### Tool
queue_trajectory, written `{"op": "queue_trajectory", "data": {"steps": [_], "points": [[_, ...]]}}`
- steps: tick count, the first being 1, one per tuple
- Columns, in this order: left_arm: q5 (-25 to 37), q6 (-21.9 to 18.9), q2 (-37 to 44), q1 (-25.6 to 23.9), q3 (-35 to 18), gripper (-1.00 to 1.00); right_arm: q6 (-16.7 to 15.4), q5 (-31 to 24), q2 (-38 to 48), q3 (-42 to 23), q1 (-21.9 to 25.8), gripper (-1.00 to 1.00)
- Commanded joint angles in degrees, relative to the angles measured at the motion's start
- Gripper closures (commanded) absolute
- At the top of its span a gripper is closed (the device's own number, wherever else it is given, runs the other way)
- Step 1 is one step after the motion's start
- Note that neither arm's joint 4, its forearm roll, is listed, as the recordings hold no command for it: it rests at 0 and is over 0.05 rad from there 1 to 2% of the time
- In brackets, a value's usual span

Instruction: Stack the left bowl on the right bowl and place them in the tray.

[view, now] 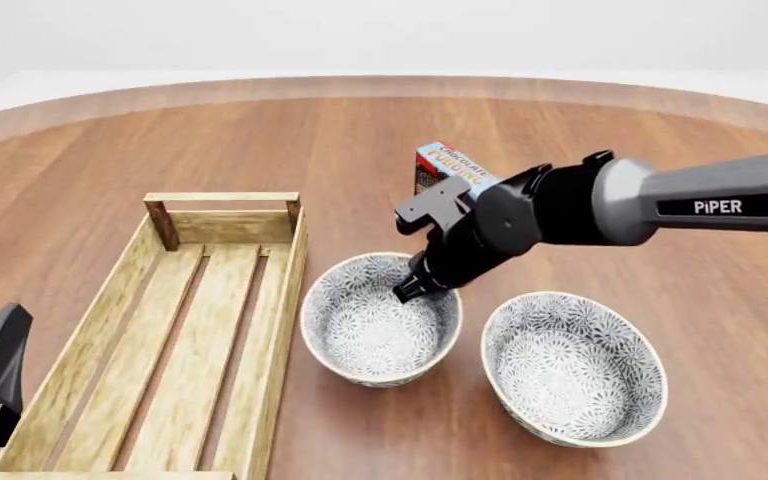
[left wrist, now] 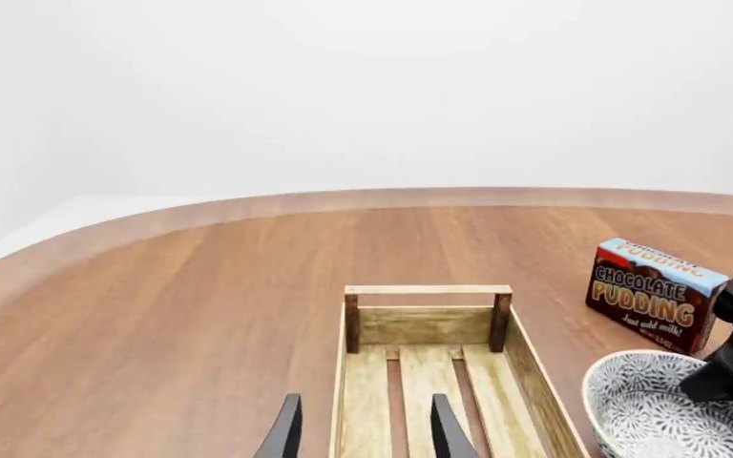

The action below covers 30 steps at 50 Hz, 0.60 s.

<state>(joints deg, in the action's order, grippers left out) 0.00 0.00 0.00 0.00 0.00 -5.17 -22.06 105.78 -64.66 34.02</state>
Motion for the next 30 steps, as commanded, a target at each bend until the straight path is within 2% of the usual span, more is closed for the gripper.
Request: {"op": "queue_trajectory", "data": {"steps": [1,9,30], "points": [[0.0,0.0,0.0,0.0,0.0,-1.0,-0.57,-0.9,-0.91,0.03,-0.25,1.0],[0.0,0.0,0.0,0.0,0.0,-1.0,-1.22,-1.44,-1.34,-0.3,-0.84,1.0],[0.0,0.0,0.0,0.0,0.0,-1.0,-4.84,-8.2,-9.61,-4.65,-2.56,1.0]]}}
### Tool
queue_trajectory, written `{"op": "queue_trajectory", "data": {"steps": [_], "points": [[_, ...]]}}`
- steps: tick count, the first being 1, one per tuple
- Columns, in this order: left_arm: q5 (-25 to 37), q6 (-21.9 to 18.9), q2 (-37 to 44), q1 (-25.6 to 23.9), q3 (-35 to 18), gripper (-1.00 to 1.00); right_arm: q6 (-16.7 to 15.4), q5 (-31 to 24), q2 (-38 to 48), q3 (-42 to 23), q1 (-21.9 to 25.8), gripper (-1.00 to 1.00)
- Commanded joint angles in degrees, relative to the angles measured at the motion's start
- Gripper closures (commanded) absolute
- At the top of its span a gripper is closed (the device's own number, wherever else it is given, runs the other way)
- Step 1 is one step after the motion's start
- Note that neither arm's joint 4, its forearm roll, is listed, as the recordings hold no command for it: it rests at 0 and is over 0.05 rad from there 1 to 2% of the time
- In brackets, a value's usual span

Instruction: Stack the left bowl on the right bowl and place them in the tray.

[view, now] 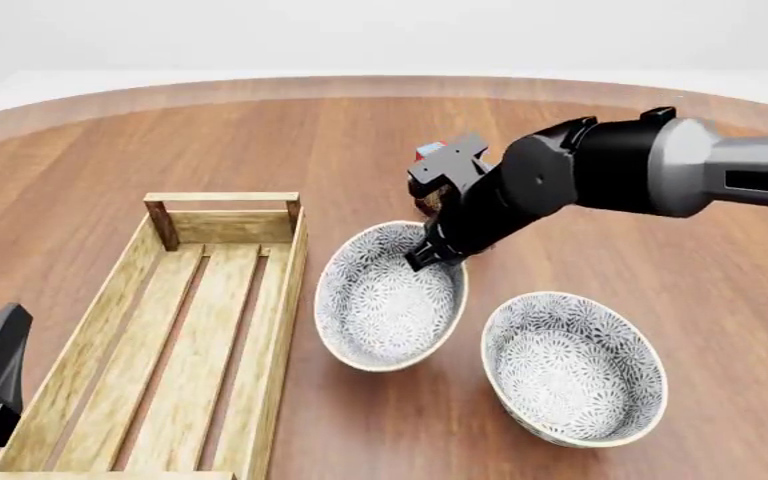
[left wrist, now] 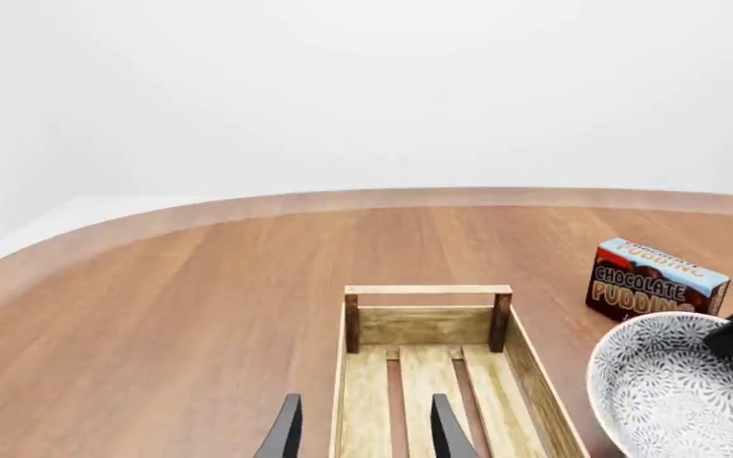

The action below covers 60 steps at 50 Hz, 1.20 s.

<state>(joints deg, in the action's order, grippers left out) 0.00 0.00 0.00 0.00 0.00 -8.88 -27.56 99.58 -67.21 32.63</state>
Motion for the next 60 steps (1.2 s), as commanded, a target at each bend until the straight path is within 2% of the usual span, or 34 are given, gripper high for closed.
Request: {"op": "queue_trajectory", "data": {"steps": [1,13,17,21,22,23,32,42,52,60], "points": [[0.0,0.0,0.0,0.0,0.0,-1.0,-1.48,-3.12,-3.87,-2.53,-1.52,1.0],[0.0,0.0,0.0,0.0,0.0,-1.0,-2.49,-6.33,-9.19,-5.9,-3.37,1.0],[0.0,0.0,0.0,0.0,0.0,-1.0,-1.69,-7.38,-12.41,-6.67,-3.87,1.0],[0.0,0.0,0.0,0.0,0.0,-1.0,-2.11,-8.11,-14.21,-6.9,-5.16,1.0],[0.0,0.0,0.0,0.0,0.0,-1.0,-3.69,-8.07,-15.05,-6.74,-6.97,1.0],[0.0,0.0,0.0,0.0,0.0,-1.0,-3.55,-8.3,-15.66,-6.52,-6.8,1.0],[0.0,0.0,0.0,0.0,0.0,-1.0,0.83,-9.0,-22.5,-4.49,-6.67,1.0],[0.0,0.0,0.0,0.0,0.0,-1.0,4.7,-8.67,-30.59,0.79,-7.87,1.0],[0.0,0.0,0.0,0.0,0.0,-1.0,7.65,-8.62,-37.42,5.6,-7.88,1.0],[0.0,0.0,0.0,0.0,0.0,-1.0,8.95,-8.73,-41.98,9.52,-10.1,1.0]]}}
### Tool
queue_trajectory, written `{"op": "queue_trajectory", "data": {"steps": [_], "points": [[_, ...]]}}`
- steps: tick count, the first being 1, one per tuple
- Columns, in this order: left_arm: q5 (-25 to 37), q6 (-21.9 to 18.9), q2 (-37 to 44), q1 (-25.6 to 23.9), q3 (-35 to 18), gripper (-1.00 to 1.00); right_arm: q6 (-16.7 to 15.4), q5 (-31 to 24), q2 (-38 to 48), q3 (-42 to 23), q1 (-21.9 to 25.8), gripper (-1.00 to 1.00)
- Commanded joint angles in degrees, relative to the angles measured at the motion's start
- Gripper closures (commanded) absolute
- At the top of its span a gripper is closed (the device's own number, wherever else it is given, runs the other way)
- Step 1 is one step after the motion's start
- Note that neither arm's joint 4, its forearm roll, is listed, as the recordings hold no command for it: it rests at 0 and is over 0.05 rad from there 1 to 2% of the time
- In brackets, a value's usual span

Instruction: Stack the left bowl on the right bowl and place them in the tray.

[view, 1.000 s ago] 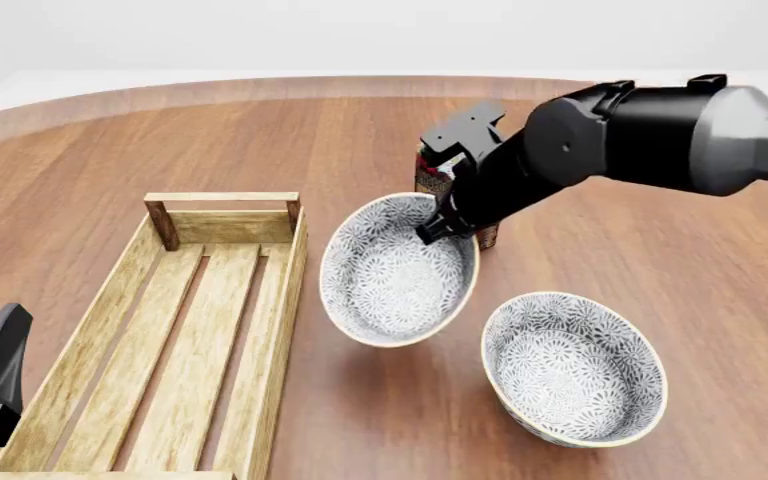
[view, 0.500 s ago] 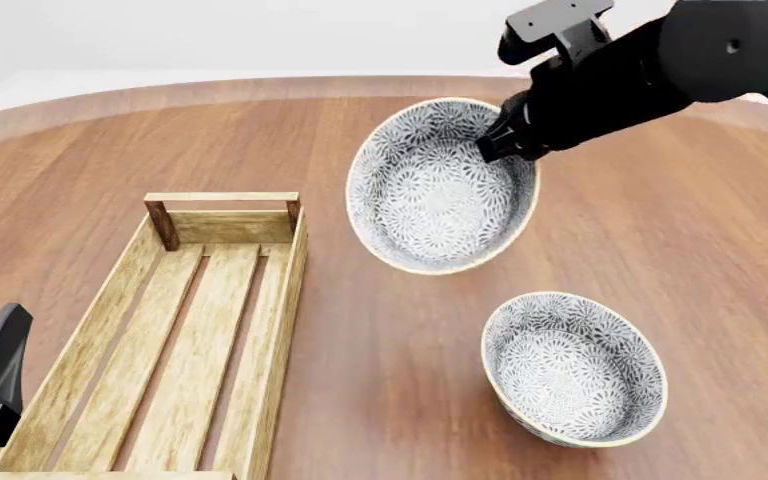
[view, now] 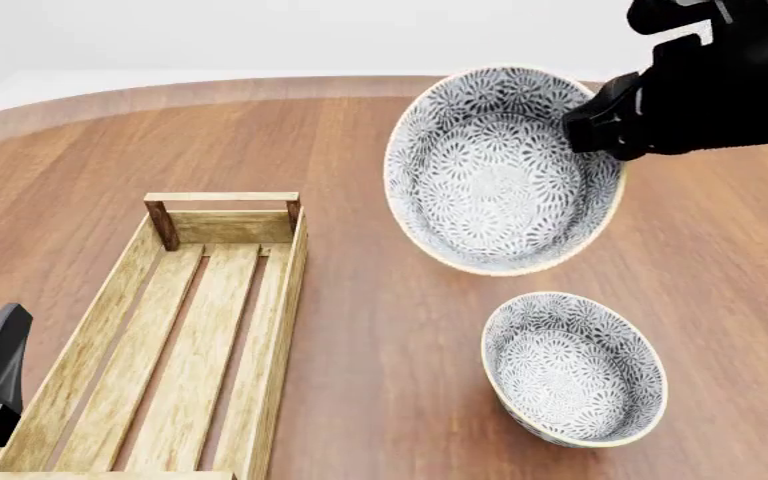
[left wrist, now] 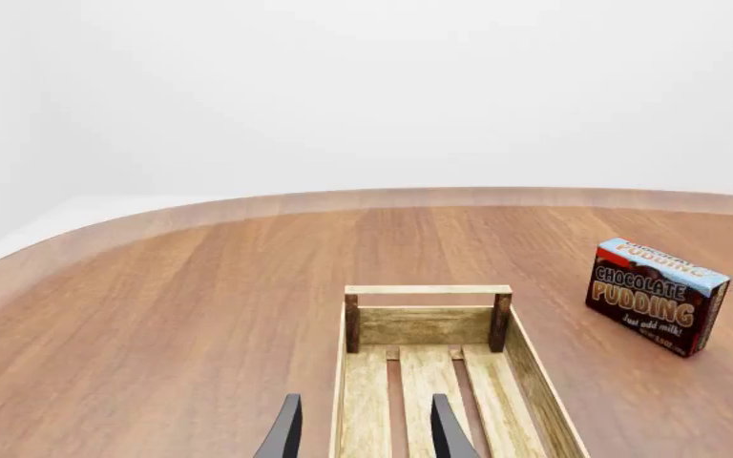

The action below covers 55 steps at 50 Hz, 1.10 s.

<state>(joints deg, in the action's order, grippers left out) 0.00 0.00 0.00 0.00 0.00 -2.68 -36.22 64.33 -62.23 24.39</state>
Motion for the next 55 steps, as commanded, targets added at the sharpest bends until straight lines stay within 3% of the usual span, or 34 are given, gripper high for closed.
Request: {"op": "queue_trajectory", "data": {"steps": [1,17,32,55], "points": [[0.0,0.0,0.0,0.0,0.0,-1.0,3.03,-0.11,-7.23,4.88,-2.09,1.0],[0.0,0.0,0.0,0.0,0.0,-1.0,6.13,2.07,-13.68,13.21,-5.65,1.0],[0.0,0.0,0.0,0.0,0.0,-1.0,13.05,8.51,-20.67,25.49,-6.55,1.0],[0.0,0.0,0.0,0.0,0.0,-1.0,18.25,21.18,-18.47,38.87,-12.9,1.0]]}}
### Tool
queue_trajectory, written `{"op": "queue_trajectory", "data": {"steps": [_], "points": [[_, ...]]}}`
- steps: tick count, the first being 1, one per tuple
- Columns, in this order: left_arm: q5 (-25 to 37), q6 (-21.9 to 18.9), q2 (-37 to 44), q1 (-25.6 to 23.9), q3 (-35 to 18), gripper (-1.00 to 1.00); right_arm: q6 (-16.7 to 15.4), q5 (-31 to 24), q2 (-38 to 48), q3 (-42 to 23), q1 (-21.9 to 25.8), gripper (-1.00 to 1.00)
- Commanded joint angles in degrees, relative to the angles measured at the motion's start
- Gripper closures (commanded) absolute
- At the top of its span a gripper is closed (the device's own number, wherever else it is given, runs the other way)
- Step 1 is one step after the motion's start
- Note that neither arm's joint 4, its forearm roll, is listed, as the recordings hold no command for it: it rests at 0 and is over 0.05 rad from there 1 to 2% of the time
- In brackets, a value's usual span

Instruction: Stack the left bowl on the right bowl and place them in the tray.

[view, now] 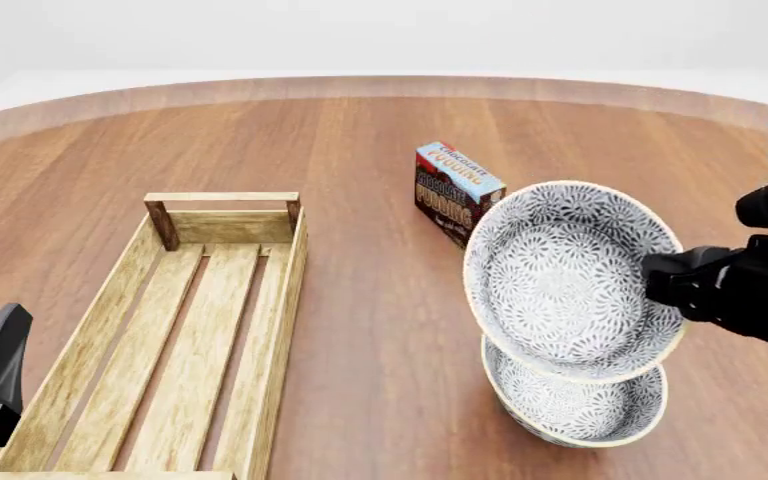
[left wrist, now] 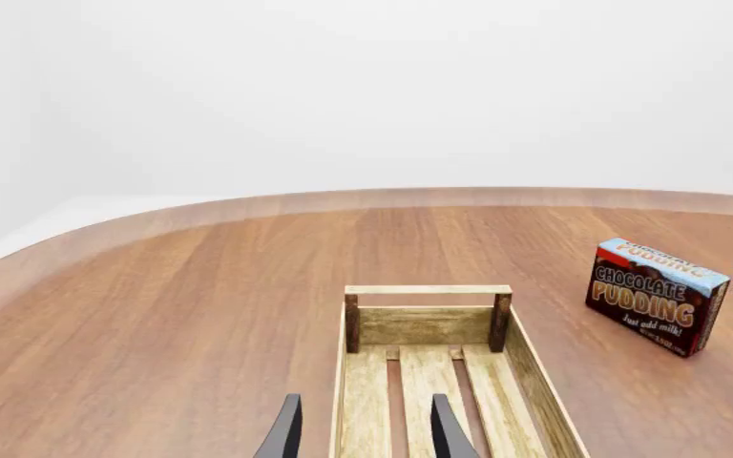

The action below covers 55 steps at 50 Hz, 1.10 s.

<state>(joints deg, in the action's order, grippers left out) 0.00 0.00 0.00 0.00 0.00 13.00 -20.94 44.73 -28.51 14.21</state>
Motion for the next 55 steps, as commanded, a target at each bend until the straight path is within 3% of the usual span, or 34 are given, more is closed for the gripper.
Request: {"op": "queue_trajectory", "data": {"steps": [1,26,55], "points": [[0.0,0.0,0.0,0.0,0.0,-1.0,2.76,6.46,1.47,5.44,-3.03,1.0],[0.0,0.0,0.0,0.0,0.0,-1.0,6.37,13.21,1.59,13.08,-5.28,1.0],[0.0,0.0,0.0,0.0,0.0,-1.0,7.59,20.12,5.1,18.21,-5.17,1.0]]}}
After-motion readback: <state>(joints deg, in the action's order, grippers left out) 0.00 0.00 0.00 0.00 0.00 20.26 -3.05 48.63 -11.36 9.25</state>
